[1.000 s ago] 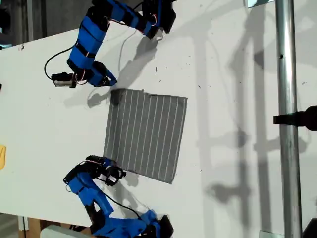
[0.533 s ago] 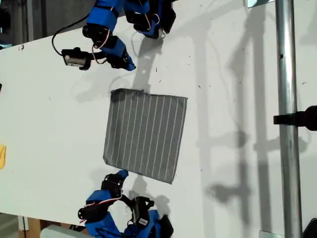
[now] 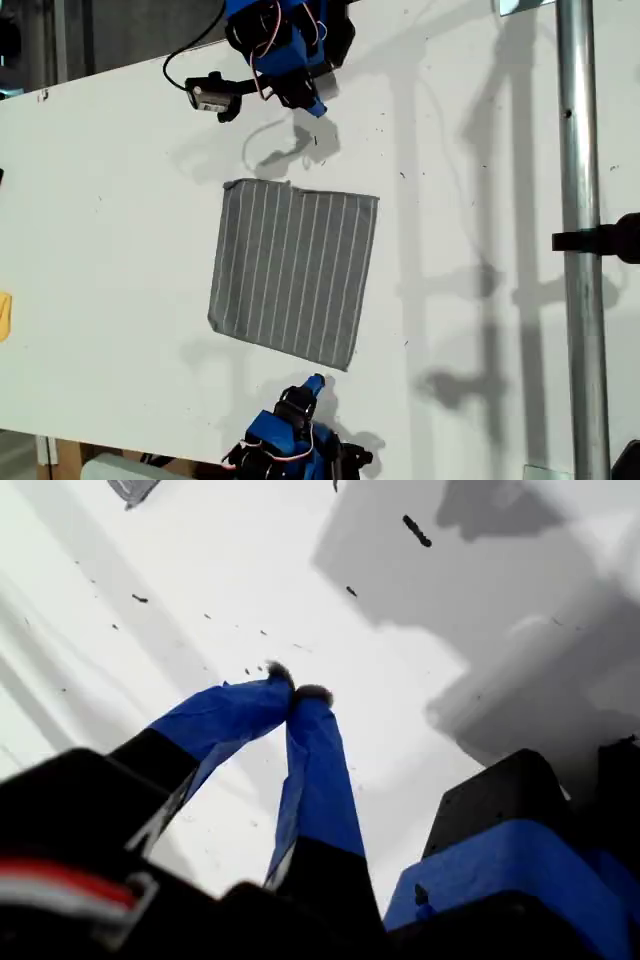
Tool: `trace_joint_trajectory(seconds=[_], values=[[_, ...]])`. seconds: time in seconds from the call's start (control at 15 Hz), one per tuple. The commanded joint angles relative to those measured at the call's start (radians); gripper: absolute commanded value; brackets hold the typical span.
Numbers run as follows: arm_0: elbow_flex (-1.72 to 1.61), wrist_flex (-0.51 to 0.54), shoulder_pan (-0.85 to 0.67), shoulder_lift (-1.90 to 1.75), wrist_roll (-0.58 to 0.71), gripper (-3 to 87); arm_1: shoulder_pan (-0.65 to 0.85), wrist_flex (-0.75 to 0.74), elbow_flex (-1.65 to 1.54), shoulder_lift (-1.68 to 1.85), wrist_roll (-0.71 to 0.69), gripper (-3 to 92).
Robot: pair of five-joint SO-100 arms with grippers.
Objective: Grasp corners of a towel and fold twice.
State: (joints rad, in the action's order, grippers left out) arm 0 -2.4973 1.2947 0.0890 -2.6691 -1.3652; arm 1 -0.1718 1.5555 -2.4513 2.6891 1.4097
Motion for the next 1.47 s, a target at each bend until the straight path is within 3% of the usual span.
trace_joint_trajectory(seconds=[0.0, 0.2, 0.47, 0.8, 0.93, 1.0, 1.4], values=[[-0.015, 0.04, 0.048, -0.163, -0.011, -2.9, -0.015, -0.052, 0.193, -0.186, -0.026, -0.3], [-0.046, 0.032, 0.071, -0.181, -0.055, -2.9, -0.032, -0.057, 0.574, -0.595, -0.066, -0.3], [-0.069, 0.025, 0.083, -0.193, -0.077, -2.9, -0.071, 0.115, 1.091, -0.971, -0.057, -0.3], [-0.072, 0.023, 0.086, -0.207, -0.074, -2.9, -0.112, 0.035, 1.308, -1.14, -0.031, 1.3], [-0.072, 0.021, 0.087, -0.207, -0.071, -2.9, -0.104, -0.003, 1.324, -1.155, -0.055, 17.0], [-0.072, 0.02, 0.087, -0.207, -0.067, -2.9, -0.097, -0.018, 1.325, -1.154, -0.086, 35.2], [-0.071, 0.018, 0.098, -0.209, -0.066, -2.9, -0.066, 0.124, 1.35, -1.195, -0.161, 41.3]])
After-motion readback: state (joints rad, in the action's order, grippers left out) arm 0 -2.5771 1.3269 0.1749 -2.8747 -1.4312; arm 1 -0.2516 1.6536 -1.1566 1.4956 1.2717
